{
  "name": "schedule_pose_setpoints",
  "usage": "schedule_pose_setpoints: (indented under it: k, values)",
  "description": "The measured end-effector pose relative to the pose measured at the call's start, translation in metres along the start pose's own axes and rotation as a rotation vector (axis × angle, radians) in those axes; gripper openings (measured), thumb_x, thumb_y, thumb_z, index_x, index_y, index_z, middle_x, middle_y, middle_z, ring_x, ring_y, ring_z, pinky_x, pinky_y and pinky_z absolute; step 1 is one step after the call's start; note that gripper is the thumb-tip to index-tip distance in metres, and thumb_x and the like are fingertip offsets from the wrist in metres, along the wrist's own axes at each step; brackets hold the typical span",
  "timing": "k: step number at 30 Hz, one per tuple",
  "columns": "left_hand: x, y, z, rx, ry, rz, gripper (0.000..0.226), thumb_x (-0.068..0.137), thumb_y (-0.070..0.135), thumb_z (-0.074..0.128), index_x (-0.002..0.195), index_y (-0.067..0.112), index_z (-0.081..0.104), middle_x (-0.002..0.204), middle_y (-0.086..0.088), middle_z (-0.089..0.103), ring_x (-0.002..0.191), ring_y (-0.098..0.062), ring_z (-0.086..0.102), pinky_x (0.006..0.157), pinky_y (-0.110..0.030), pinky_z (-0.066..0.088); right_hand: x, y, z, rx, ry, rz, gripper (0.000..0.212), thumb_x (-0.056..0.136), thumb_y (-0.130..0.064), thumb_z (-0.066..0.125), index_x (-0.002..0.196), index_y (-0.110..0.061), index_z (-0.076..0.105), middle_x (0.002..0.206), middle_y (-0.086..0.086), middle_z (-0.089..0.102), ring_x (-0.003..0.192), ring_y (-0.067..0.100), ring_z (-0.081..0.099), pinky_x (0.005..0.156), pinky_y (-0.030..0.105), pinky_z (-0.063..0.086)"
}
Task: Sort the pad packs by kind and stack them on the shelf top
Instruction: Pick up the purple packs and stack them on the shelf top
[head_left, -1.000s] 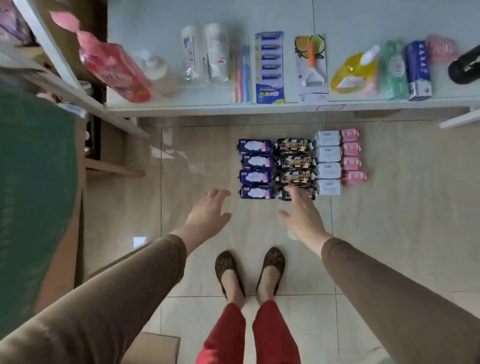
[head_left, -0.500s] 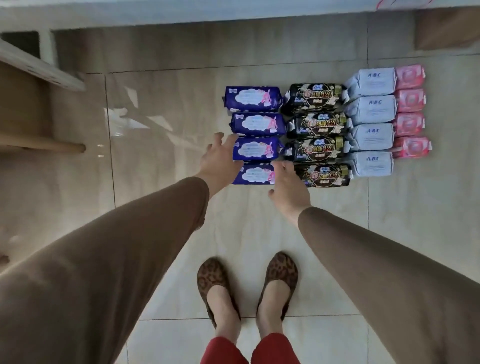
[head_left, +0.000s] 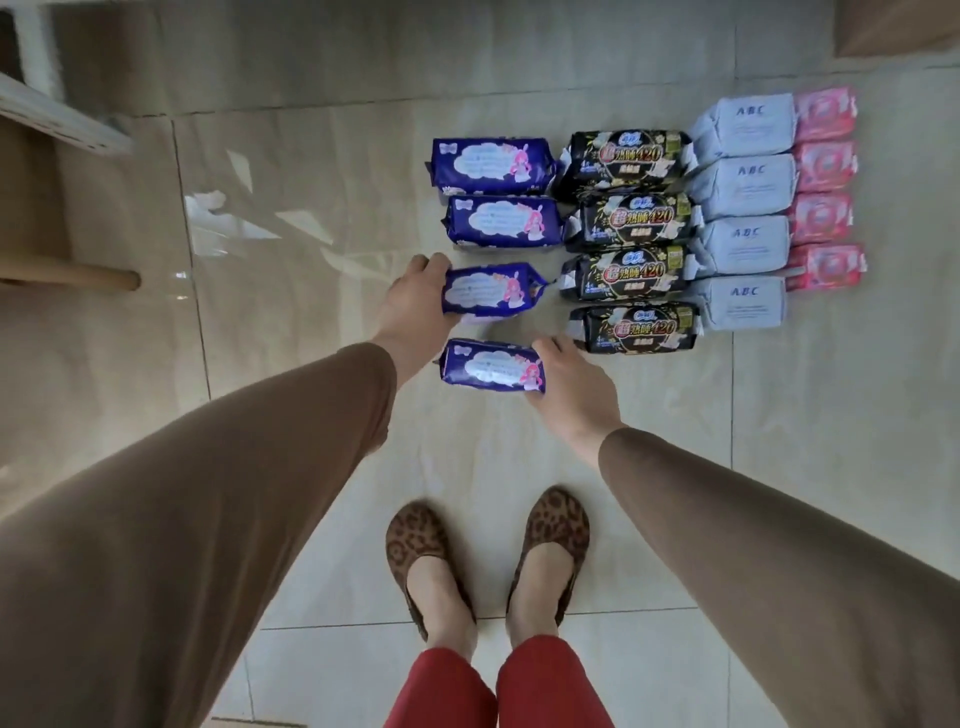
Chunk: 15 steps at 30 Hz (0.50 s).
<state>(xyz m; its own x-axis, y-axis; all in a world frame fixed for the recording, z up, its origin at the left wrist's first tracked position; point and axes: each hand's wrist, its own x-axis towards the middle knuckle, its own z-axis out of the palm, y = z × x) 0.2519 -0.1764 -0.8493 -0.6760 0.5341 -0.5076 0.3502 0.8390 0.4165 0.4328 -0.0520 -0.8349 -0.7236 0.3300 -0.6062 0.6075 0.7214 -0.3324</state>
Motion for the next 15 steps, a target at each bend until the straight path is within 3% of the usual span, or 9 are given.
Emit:
schedule_pose_setpoints:
  k: [3, 8, 15]
  values:
    - [-0.042, 0.004, -0.051, -0.065, 0.000, -0.008, 0.043, 0.083, 0.023, 0.072, 0.120, 0.014, 0.051, 0.114, -0.008, 0.051, 0.091, -0.033, 0.059, 0.078, -0.040, 0.049, -0.043, -0.004, -0.049, 0.082, -0.023, -0.018, 0.045, 0.087, -0.030, 0.068, 0.126, -0.020, 0.048, 0.124, -0.001, 0.052, 0.096, 0.026, 0.064, 0.071, 0.038, 0.053]
    - [-0.124, 0.043, -0.178, -0.115, 0.066, -0.005, 0.046, 0.081, 0.026, 0.075, 0.122, 0.018, 0.055, 0.107, 0.000, 0.050, 0.088, -0.025, 0.057, 0.070, -0.030, 0.037, -0.128, -0.036, -0.174, 0.212, 0.002, -0.027, 0.055, 0.082, -0.038, 0.074, 0.127, -0.029, 0.046, 0.121, -0.008, 0.057, 0.097, 0.019, 0.062, 0.075, 0.037, 0.051]
    - [-0.241, 0.125, -0.395, -0.162, 0.226, 0.114, 0.048, 0.077, 0.030, 0.078, 0.120, 0.019, 0.059, 0.108, 0.001, 0.053, 0.099, -0.025, 0.055, 0.081, -0.034, 0.044, -0.262, -0.117, -0.404, 0.293, 0.160, -0.037, 0.060, 0.073, -0.046, 0.083, 0.116, -0.037, 0.042, 0.101, -0.013, 0.063, 0.083, 0.013, 0.061, 0.064, 0.025, 0.042]
